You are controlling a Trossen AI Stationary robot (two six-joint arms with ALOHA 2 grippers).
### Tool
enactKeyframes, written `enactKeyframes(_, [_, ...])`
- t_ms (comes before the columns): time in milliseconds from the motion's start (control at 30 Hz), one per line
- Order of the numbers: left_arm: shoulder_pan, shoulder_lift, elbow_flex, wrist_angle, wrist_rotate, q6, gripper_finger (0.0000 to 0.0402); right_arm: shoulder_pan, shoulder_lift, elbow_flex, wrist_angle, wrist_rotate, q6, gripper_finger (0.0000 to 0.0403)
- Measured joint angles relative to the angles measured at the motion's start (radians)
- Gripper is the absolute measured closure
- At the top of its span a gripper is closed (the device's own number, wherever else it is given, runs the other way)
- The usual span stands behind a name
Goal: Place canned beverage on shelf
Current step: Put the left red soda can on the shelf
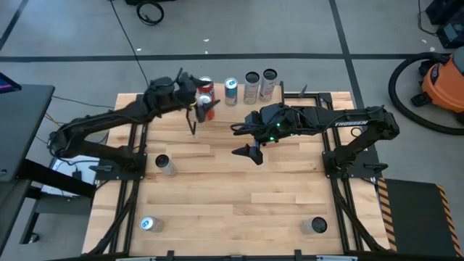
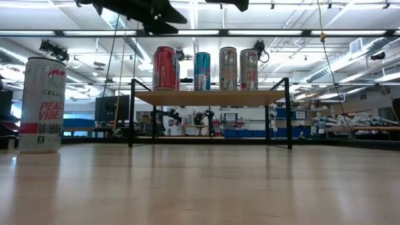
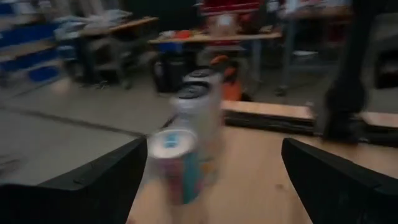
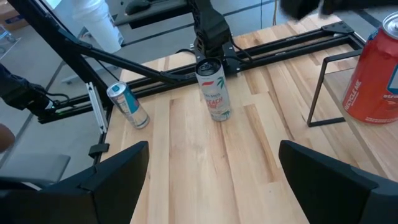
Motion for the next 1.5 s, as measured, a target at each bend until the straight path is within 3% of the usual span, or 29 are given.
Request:
enactKeyframes(367, [-0.015,-0.108,0.069,-0.337,-0.197,-0.151,0.0021,0.000,0.000,0.000,0.045,0.000,0.000,0.0034])
enactKeyframes(533, [-0.051,-0.111,0.069,-0.376,-0.255,-0.215,0.0021,0.000,0.000,0.000,0.071,0.000,0.000,0.0034])
enactKeyframes(733, [-0.105,-0.110,0.069,-0.408,-0.411,-0.233,0.0021,0.000,0.000,0.000,0.107,0.000,0.000,0.0034])
enactKeyframes(1067, [-0.149,-0.092,0.067,-0.484,-0.425,-0.381,0.0021,0.000,0.000,0.000,0.161,0.037,0.000,0.0034])
enactKeyframes(1500, [-0.167,-0.040,0.067,-0.493,-0.443,-0.433,0.0021,-0.005,0.000,0.000,0.195,0.053,0.007,0.0034])
